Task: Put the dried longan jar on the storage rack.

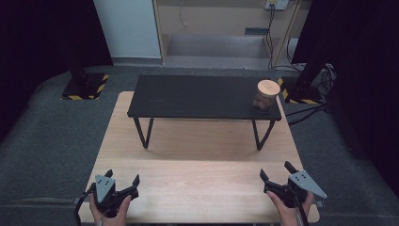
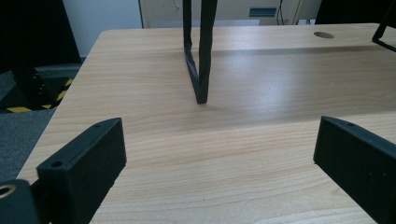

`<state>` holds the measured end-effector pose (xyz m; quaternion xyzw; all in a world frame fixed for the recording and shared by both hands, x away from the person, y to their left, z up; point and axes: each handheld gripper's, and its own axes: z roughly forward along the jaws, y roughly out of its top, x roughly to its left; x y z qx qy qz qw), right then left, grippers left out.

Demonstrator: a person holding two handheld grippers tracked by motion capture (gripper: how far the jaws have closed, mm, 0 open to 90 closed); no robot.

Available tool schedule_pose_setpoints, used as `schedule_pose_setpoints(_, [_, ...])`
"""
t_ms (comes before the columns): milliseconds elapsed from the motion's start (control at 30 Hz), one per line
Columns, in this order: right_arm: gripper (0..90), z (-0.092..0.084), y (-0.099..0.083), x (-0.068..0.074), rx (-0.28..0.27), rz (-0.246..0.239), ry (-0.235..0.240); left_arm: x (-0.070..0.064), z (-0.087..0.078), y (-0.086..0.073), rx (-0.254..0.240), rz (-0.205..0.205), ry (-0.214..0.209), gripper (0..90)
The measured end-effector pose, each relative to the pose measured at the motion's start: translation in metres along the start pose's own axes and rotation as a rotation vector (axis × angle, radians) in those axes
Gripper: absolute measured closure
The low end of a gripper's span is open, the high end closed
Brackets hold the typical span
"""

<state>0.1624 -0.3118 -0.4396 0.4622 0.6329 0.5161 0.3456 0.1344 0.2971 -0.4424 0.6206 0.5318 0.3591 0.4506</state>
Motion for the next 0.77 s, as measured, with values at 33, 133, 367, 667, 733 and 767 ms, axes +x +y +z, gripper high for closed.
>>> schedule_pose_setpoints(33, [2.9,0.0002,0.0001,-0.0002,0.001,0.001,0.002,-0.0003,0.0000,0.0002,0.000,0.000,0.001,1.2])
schedule_pose_setpoints(133, [2.9,0.0005,-0.0001,-0.0004,0.002,0.001,0.003,-0.0009,0.0002,0.0006,0.000,0.000,-0.001,1.2])
schedule_pose_setpoints(367, [2.9,0.0015,-0.0004,-0.0012,0.002,0.002,0.005,-0.0009,0.0005,0.0018,0.000,0.001,-0.002,1.2])
schedule_pose_setpoints(667, [2.8,0.0014,-0.0005,-0.0011,0.000,0.004,0.008,-0.0022,0.0004,0.0022,-0.002,0.001,-0.007,1.2])
schedule_pose_setpoints(733, [2.8,0.0005,-0.0004,-0.0007,-0.001,0.006,0.009,-0.0029,0.0003,0.0025,-0.002,0.004,-0.010,1.2])
schedule_pose_setpoints(767, [2.8,0.0001,-0.0003,-0.0006,-0.002,0.005,0.009,-0.0033,0.0002,0.0027,-0.001,0.006,-0.012,1.2])
